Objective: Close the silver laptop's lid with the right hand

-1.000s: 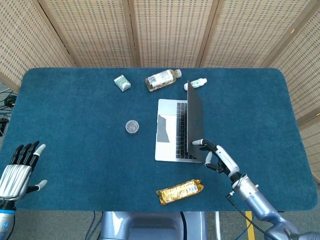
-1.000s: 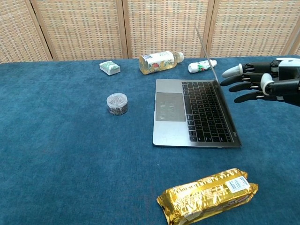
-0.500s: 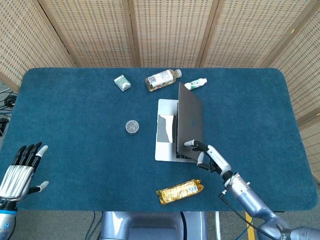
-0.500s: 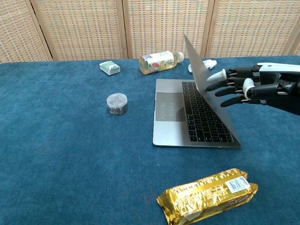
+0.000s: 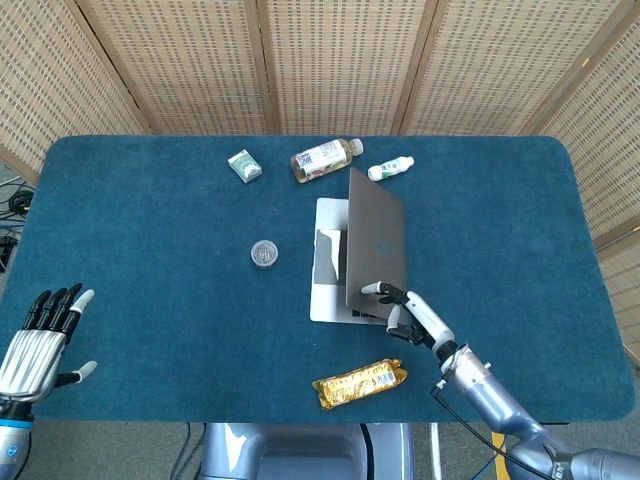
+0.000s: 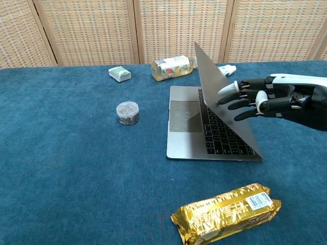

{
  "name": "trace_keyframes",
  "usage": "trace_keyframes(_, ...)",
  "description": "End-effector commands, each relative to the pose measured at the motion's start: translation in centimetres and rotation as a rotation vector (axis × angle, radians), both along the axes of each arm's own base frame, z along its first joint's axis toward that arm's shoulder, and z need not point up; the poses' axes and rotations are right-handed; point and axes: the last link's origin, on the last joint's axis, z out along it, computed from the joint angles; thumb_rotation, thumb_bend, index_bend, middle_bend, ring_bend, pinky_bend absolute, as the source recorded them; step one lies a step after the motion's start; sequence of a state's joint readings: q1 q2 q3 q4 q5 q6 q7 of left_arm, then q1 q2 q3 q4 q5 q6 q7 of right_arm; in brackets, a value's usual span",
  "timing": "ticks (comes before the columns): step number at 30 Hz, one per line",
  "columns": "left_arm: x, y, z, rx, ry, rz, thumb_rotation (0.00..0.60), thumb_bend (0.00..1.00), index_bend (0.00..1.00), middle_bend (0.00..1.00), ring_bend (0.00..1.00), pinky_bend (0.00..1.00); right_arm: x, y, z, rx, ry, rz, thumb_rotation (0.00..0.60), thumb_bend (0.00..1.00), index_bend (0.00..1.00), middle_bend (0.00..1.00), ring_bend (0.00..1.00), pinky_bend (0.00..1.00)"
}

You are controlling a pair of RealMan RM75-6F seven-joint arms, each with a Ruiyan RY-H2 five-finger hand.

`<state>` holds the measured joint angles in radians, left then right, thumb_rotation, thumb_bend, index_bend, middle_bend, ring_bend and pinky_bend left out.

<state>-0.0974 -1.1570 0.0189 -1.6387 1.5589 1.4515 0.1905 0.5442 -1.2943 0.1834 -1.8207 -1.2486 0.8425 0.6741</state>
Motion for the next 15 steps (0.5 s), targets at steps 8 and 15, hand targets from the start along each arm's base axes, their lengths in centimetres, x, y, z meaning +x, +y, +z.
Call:
trace_keyframes(8,0.0,0.0,-0.1,-0.006,-0.001,0.001,0.6,0.0,0.0,0.0,0.0,0.0,0.5,0.0,-1.0,0.021,0.01,0.01,0.6,1.0,0.24,0.21,0.15,0.17)
trace_keyframes(15,0.0,-0.1,-0.2,-0.012,0.0,0.001,0.6,0.01,0.0,0.0,0.0,0.0,1.0,-0.1,-1.6,0.036,0.01,0.016,0.6,1.0,0.24,0.21,0.15,0.17)
